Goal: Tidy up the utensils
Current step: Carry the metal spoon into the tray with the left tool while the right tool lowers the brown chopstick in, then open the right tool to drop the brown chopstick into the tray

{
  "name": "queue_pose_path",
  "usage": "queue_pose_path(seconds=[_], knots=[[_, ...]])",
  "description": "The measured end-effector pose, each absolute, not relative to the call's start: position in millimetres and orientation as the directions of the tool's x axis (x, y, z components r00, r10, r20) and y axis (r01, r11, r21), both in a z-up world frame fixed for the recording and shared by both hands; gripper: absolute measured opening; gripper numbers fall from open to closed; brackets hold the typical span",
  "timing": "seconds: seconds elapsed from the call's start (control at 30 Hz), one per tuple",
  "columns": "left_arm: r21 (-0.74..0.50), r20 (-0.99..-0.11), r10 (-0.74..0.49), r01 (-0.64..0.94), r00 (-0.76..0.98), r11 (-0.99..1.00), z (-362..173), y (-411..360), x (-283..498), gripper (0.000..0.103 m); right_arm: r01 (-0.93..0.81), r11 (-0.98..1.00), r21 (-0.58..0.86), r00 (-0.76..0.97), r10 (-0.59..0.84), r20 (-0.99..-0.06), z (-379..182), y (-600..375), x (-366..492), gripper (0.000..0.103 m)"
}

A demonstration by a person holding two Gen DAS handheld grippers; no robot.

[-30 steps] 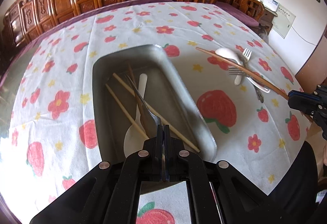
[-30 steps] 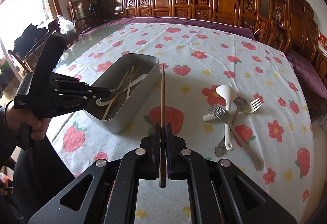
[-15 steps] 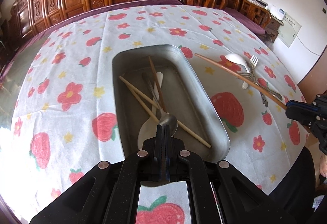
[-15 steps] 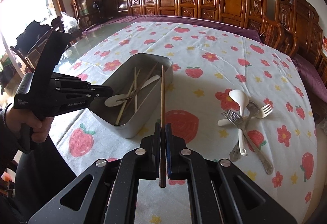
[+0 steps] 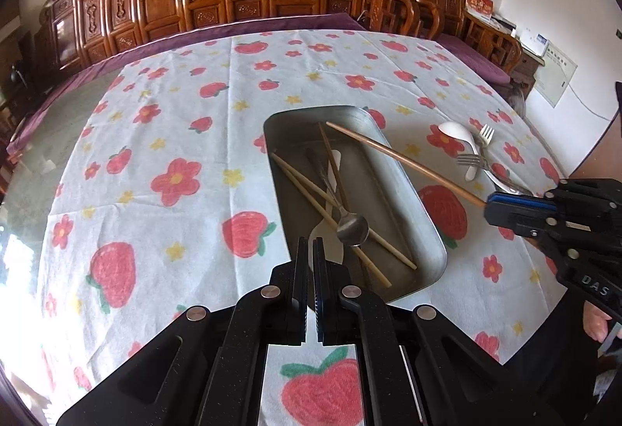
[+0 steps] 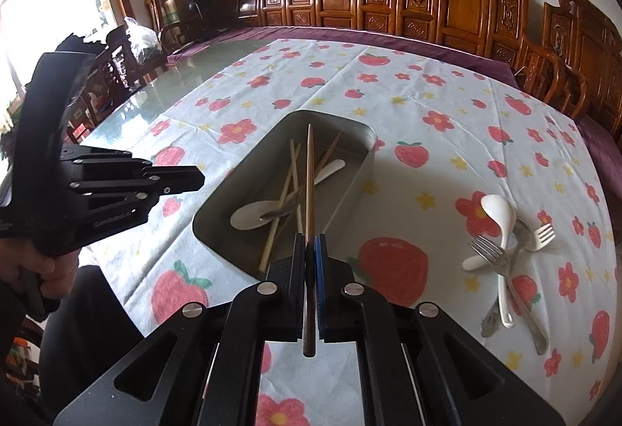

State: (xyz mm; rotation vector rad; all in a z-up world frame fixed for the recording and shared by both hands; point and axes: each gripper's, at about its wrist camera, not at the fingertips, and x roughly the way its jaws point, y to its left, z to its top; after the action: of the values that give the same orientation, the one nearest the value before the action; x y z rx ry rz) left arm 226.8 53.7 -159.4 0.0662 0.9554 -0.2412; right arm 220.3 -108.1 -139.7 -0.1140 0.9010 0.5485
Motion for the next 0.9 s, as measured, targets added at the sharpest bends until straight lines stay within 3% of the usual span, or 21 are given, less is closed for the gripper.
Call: queue_pose_path(seconds=[0.17,0.23,0.9], knots=[[-0.051,-0.809,-0.168,0.217,0.564,0.975,-151.8,65.7,223.2,0.004,-0.473,0.867,0.16,0.476,0.404,-0.782,-144.0,-91.3,235.8,0.006],[-0.049,-0.805,-0.163,0.209,0.57,0.977,-148.9,70.5,221.7,0.01,-0.461,0.871,0.169,0.47,0.401,-0.786,-146.0,-86.2,241.9,0.006],[-0.05,-0.799,-0.151,0.185,0.582,0.981,-140.8,88.2,217.9,0.011,-0.366,0.893,0.263,0.395,0.405,-0.825,-176.7,-57.3,276.8,0.006]])
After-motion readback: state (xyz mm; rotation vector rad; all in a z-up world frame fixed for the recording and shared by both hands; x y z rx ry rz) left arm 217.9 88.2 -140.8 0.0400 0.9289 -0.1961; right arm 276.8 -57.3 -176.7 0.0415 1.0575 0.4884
